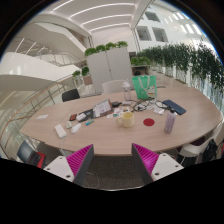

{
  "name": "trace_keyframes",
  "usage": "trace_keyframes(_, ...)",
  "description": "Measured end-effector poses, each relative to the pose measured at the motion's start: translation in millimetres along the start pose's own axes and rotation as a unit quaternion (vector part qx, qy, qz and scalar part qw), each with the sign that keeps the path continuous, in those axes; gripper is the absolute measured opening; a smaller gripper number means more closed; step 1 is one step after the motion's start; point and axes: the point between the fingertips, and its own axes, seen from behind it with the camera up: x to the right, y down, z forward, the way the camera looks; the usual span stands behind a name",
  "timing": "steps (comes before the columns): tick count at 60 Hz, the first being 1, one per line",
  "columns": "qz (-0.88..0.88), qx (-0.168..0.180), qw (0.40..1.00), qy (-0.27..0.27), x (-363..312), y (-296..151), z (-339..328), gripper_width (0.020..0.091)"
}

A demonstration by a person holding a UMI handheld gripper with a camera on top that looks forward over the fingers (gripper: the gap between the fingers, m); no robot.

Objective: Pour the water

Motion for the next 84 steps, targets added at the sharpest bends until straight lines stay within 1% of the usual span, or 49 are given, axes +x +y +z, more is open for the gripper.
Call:
trace_keyframes(5, -0.001, 0.003, 1.0, 0.01, 2.6, 1.7, 2.3, 0.0832)
trace_keyframes(6, 0.001, 0.005, 1.0, 0.01, 16.9, 0.0, 5.5, 0.0834)
trace_keyframes(8, 0.003, 0.014, 1.0, 0.017, 16.7, 1.9, 5.1, 0.0836)
trace_keyframes(13, 0.002, 0.047, 0.998, 0.038, 52.1, -3.6, 15.1, 0.0836)
trace_keyframes(18, -0.002, 0.074, 0.995, 0.074, 103.6, -1.2, 25.8, 0.0834)
trace_keyframes(24, -0.021, 0.116, 0.987, 0.112, 177.4, -5.3, 54.4, 0.0835)
trace_keyframes(31, -0.046, 0.144, 0.977, 0.148, 264.6, -12.9, 102.6, 0.0832)
trace_keyframes(38, -0.042, 0.152, 0.975, 0.155, 329.2, -22.3, 172.4, 0.0829)
trace_keyframes(41, -0.045, 0.16, 0.974, 0.152, 345.2, -22.4, 210.7, 0.0829)
trace_keyframes(44, -0.05, 0.157, 0.975, 0.149, 360.4, -29.4, 227.6, 0.0831)
trace_keyframes(47, -0.056, 0.156, 0.975, 0.15, 373.7, -31.2, 264.7, 0.0829)
trace_keyframes(48, -0.058, 0.154, 0.975, 0.151, 376.2, -32.3, 262.5, 0.0828)
trace_keyframes(52, -0.068, 0.158, 0.973, 0.156, 389.6, -40.9, 294.7, 0.083)
trace_keyframes(54, -0.07, 0.158, 0.973, 0.155, 393.5, -42.7, 297.9, 0.083)
trace_keyframes(56, -0.074, 0.158, 0.973, 0.151, 394.4, -45.2, 307.8, 0.0809)
trace_keyframes(57, -0.076, 0.158, 0.973, 0.149, 394.1, -46.1, 312.4, 0.0779)
trace_keyframes(58, -0.079, 0.156, 0.974, 0.146, 393.4, -46.4, 316.9, 0.0732)
trace_keyframes(60, -0.082, 0.153, 0.974, 0.145, 395.8, -47.3, 325.7, 0.0597)
trace_keyframes(61, -0.082, 0.149, 0.975, 0.144, 395.9, -46.9, 327.9, 0.0562)
trace_keyframes(65, -0.07, 0.151, 0.975, 0.145, 397.5, -49.0, 330.2, 0.0542)
trace_keyframes(68, -0.057, 0.149, 0.977, 0.144, 398.3, -47.5, 333.7, 0.054)
trace_keyframes(69, -0.053, 0.148, 0.977, 0.142, 398.3, -47.2, 334.3, 0.0525)
trace_keyframes(73, -0.047, 0.15, 0.978, 0.133, 397.7, -47.6, 335.2, 0.0523)
trace_keyframes(77, -0.039, 0.152, 0.978, 0.136, 400.2, -49.1, 334.5, 0.0485)
trace_keyframes(80, -0.031, 0.153, 0.978, 0.137, 401.6, -49.5, 334.4, 0.0437)
trace_keyframes(82, -0.027, 0.148, 0.979, 0.138, 401.7, -47.9, 336.4, 0.0424)
trace_keyframes(83, -0.025, 0.143, 0.98, 0.138, 401.9, -47.8, 336.9, 0.0404)
trace_keyframes(84, -0.022, 0.137, 0.981, 0.137, 401.9, -48.1, 337.0, 0.0403)
